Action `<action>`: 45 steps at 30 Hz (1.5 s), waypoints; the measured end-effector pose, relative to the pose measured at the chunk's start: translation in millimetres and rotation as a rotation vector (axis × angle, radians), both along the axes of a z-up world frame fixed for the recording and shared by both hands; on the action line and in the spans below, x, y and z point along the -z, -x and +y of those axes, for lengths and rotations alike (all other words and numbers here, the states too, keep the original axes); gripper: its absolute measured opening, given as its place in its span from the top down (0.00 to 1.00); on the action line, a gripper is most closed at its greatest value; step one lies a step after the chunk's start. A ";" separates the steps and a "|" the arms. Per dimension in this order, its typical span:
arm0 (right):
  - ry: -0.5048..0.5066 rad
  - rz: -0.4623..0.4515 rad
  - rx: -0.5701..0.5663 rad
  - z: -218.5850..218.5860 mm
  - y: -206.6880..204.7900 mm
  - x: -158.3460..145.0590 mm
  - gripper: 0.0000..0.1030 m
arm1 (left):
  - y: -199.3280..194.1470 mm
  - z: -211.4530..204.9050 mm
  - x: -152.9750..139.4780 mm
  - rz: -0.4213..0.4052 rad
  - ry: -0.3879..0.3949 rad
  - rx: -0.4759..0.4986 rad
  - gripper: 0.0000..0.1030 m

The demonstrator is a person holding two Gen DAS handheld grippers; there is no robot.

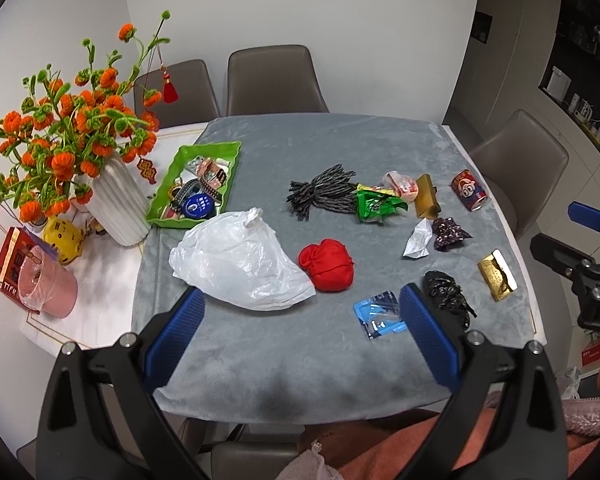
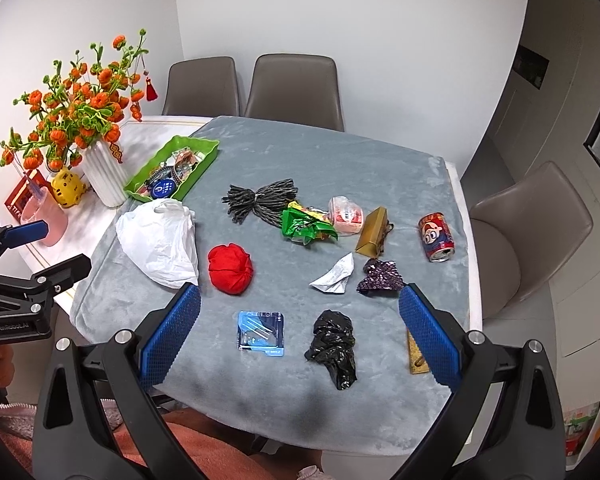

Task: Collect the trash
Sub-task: 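Grasp the red cloth with the right tool while the left tool grasps the white plastic bag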

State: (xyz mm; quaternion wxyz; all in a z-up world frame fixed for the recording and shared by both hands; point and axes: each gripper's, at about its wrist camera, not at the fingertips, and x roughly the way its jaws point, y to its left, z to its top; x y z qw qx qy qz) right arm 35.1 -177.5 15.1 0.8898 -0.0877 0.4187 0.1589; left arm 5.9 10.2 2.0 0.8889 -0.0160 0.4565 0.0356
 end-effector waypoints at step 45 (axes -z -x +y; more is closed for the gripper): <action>0.116 0.219 -0.224 152.5 -142.2 210.7 0.07 | -109.3 106.7 200.0 0.222 -0.004 -0.058 0.23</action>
